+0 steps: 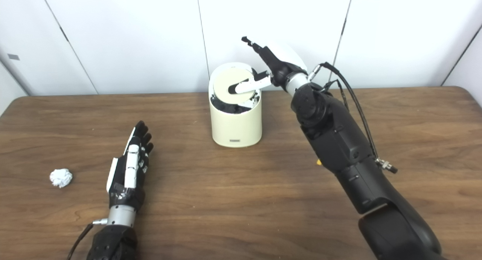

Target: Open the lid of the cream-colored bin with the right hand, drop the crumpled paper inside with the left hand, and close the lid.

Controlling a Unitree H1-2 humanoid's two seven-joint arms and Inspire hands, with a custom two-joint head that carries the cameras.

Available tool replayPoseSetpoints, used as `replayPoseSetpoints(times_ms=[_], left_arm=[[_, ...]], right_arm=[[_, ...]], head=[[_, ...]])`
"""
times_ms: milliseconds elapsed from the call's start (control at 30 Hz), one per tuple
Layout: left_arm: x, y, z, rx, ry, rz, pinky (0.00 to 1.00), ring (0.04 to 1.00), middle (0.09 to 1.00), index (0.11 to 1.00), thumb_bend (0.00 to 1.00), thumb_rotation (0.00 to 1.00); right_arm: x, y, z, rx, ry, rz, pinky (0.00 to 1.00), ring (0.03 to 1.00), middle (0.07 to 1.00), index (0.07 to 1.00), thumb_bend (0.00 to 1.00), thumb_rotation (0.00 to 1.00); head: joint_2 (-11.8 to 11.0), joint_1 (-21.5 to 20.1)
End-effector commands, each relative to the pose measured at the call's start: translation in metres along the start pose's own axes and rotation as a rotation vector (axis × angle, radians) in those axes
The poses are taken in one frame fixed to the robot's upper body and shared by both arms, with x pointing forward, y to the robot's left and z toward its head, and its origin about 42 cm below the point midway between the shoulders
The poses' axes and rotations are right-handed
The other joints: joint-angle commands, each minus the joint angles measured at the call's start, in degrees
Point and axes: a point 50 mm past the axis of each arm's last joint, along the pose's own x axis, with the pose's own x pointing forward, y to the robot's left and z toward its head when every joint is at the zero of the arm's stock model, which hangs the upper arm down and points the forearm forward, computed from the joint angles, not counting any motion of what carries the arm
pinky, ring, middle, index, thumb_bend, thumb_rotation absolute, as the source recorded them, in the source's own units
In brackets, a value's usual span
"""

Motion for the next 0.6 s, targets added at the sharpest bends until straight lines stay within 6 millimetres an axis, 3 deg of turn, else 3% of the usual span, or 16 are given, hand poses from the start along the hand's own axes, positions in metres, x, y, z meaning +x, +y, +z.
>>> replayPoseSetpoints(times_ms=[0, 367, 567], left_arm=[[-0.005, -0.009, -0.01, -0.039, 0.01, 0.001, 1.0, 1.0, 0.995, 0.994, 0.43, 0.85], [-0.006, -0.009, -0.008, -0.035, 0.007, -0.004, 1.0, 1.0, 1.0, 1.0, 0.44, 0.87], [-0.006, -0.011, -0.007, -0.034, 0.005, 0.002, 1.0, 1.0, 0.995, 0.995, 0.43, 0.88]], right_arm=[[0.008, -0.027, 0.022, -0.049, -0.093, -0.081, 0.85, 0.926, 0.932, 0.934, 0.87, 0.45], [0.009, -0.025, 0.014, -0.097, -0.077, -0.064, 0.88, 0.922, 0.926, 0.932, 0.85, 0.45], [0.008, -0.025, 0.011, -0.148, -0.087, -0.051, 0.95, 0.944, 0.933, 0.935, 0.82, 0.39]], head=[[0.06, 0.0], [0.9, -0.08], [1.31, 0.03]])
